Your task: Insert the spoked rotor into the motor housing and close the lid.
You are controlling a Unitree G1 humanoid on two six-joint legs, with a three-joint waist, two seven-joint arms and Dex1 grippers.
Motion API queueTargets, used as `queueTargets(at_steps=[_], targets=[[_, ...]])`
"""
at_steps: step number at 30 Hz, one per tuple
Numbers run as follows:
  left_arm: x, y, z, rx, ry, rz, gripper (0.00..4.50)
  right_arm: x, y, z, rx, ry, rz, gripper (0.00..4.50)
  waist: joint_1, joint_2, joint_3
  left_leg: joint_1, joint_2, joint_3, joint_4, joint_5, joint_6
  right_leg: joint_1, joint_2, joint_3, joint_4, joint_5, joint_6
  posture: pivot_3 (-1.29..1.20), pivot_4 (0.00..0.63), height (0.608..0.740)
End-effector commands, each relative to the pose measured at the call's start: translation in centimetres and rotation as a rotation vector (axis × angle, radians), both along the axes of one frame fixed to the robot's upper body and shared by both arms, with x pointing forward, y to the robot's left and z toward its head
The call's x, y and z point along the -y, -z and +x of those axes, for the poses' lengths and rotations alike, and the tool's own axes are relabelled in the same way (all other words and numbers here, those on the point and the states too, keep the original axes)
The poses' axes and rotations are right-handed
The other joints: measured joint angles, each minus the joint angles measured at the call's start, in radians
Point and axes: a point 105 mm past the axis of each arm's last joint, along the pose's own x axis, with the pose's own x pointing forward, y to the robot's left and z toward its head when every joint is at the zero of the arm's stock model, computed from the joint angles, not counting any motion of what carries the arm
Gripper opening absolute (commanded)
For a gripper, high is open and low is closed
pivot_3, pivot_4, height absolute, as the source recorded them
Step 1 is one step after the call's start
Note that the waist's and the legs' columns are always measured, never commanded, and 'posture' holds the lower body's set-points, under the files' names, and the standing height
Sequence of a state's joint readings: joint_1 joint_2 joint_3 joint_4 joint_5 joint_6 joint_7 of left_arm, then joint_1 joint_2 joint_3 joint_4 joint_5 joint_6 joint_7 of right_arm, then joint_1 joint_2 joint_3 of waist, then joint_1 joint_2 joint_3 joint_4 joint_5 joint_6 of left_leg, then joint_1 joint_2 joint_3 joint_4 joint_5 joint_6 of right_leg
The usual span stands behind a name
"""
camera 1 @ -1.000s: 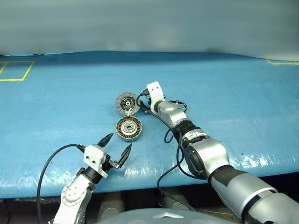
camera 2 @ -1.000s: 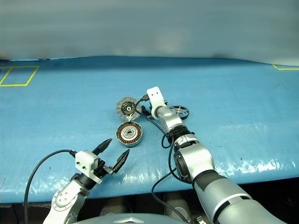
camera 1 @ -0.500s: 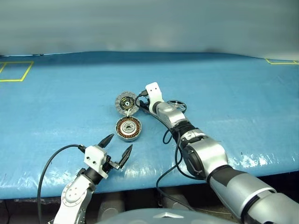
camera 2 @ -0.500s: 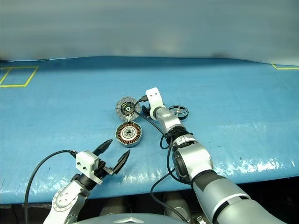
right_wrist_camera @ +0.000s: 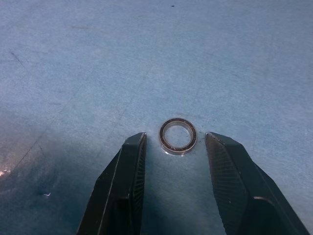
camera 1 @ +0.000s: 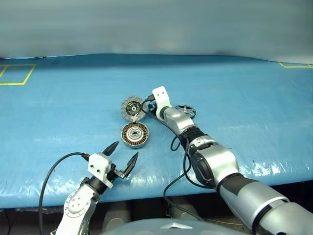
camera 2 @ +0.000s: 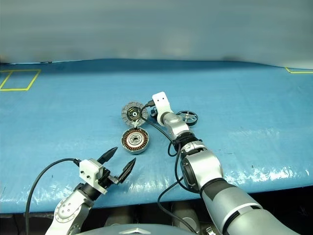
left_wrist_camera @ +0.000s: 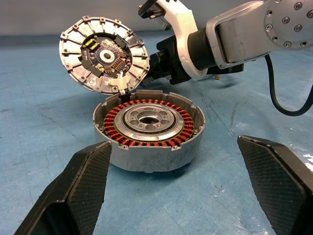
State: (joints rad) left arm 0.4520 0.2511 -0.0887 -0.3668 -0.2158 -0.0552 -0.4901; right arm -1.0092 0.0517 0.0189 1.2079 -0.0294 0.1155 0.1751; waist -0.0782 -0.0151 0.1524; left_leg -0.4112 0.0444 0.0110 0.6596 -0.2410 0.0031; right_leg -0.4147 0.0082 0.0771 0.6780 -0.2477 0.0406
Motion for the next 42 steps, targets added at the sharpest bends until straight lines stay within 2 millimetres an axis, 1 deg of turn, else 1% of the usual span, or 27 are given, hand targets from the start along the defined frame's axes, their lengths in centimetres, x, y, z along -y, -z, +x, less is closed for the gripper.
queueTargets(at_steps=[1, 7, 14, 17, 21, 23, 26, 30, 35, 38, 39, 40, 42], targets=[[0.4, -1.4, 0.1, 0.053, 0.021, -0.008, 4.5, 0.8, 0.3, 0.0, 0.006, -0.003, -0.024, 1.97, 0.001, 0.0, 0.0, 0.0, 0.0, 0.0, 0.0, 0.0, 0.0, 0.0, 0.0, 0.0, 0.0, 0.0, 0.0, 0.0, 0.15, 0.74], [0.4, -1.4, 0.2, 0.049, 0.025, -0.008, 4.5, 2.2, 2.1, -0.9, -0.028, -0.014, -0.074, 1.97, 0.004, 0.0, 0.0, 0.0, 0.0, 0.0, 0.0, 0.0, 0.0, 0.0, 0.0, 0.0, -0.001, 0.0, 0.0, 0.0, 0.15, 0.74], [0.5, -1.4, 0.4, 0.048, 0.042, -0.008, 4.5, 2.9, 3.3, -2.1, -0.067, -0.004, -0.054, 1.97, 0.01, 0.0, -0.001, 0.001, 0.0, -0.001, 0.0, 0.0, 0.0, 0.002, 0.0, 0.0, -0.001, -0.001, -0.001, 0.0, 0.15, 0.74], [0.5, -1.3, 0.5, 0.048, 0.047, -0.008, 4.5, 3.5, 4.0, -3.2, -0.084, 0.008, -0.028, 1.97, 0.014, 0.0, -0.003, 0.002, 0.0, -0.001, 0.0, 0.0, 0.0, 0.002, 0.0, -0.001, -0.001, -0.001, -0.002, 0.0, 0.15, 0.74], [0.5, -1.3, 0.6, 0.047, 0.052, -0.007, 4.5, 4.2, 4.5, -4.8, -0.098, 0.017, -0.02, 1.97, 0.016, 0.001, -0.006, 0.002, 0.001, -0.001, -0.002, 0.0, 0.0, 0.002, -0.002, 0.0, -0.001, -0.004, 0.003, 0.0, 0.15, 0.74], [0.5, -1.3, 0.6, 0.044, 0.057, -0.006, 4.5, 4.1, 4.1, -5.4, -0.09, 0.006, -0.009, 1.97, 0.016, 0.002, -0.007, 0.002, 0.001, -0.002, -0.002, 0.0, 0.0, 0.002, -0.001, 0.0, -0.001, -0.005, 0.004, 0.0, 0.15, 0.74], [0.5, -1.2, 0.7, 0.041, 0.062, -0.003, 4.5, 3.7, 2.8, -5.6, -0.06, -0.009, 0.029, 1.97, 0.014, 0.002, -0.007, 0.003, 0.001, -0.002, -0.002, 0.0, 0.0, 0.003, -0.001, 0.0, -0.001, -0.008, 0.0, 0.0, 0.15, 0.74], [0.5, -1.3, 0.9, 0.042, 0.076, -0.001, 4.5, 2.3, 0.6, -5.0, -0.016, -0.042, 0.082, 1.97, 0.01, 0.002, -0.006, 0.003, 0.001, -0.001, -0.002, 0.0, 0.0, 0.002, -0.001, 0.001, -0.001, -0.008, 0.0, 0.0, 0.15, 0.74], [0.4, -1.3, 1.0, 0.042, 0.083, 0.003, 4.5, -0.1, -1.4, -3.8, 0.032, -0.084, 0.105, 1.97, 0.001, 0.002, -0.005, 0.002, 0.0, 0.0, -0.002, 0.0, 0.0, 0.0, 0.001, 0.003, 0.0, -0.007, 0.001, 0.0, 0.15, 0.74], [0.3, -1.3, 1.0, 0.046, 0.073, 0.009, 4.5, -1.2, -2.6, -2.8, 0.067, -0.084, 0.108, 2.56, 0.001, 0.003, -0.004, 0.001, 0.0, 0.0, -0.004, 0.0, 0.0, -0.001, 0.001, 0.003, 0.0, -0.004, 0.005, 0.0, 0.15, 0.74], [0.2, -1.3, 1.0, 0.047, 0.068, 0.009, 4.5, -1.4, -2.9, -2.5, 0.076, -0.082, 0.107, 2.85, 0.001, 0.002, -0.004, 0.001, 0.0, 0.0, -0.004, 0.0, 0.0, -0.002, 0.001, 0.003, -0.001, -0.004, 0.004, 0.0, 0.15, 0.74], [0.1, -1.4, 1.0, 0.047, 0.062, 0.009, 4.5, -1.6, -3.2, -2.3, 0.088, -0.076, 0.105, 3.25, 0.002, 0.002, -0.004, 0.0, 0.0, 0.0, -0.004, 0.0, 0.0, -0.002, 0.0, 0.003, -0.001, -0.003, 0.003, 0.0, 0.15, 0.74], [0.0, -1.4, 0.9, 0.048, 0.051, 0.01, 4.5, -1.8, -3.8, -1.8, 0.118, -0.062, 0.091, 3.84, 0.002, 0.002, -0.003, 0.0, 0.0, 0.0, -0.005, 0.0, 0.0, -0.002, 0.0, 0.002, -0.001, -0.002, 0.001, 0.0, 0.15, 0.74]])
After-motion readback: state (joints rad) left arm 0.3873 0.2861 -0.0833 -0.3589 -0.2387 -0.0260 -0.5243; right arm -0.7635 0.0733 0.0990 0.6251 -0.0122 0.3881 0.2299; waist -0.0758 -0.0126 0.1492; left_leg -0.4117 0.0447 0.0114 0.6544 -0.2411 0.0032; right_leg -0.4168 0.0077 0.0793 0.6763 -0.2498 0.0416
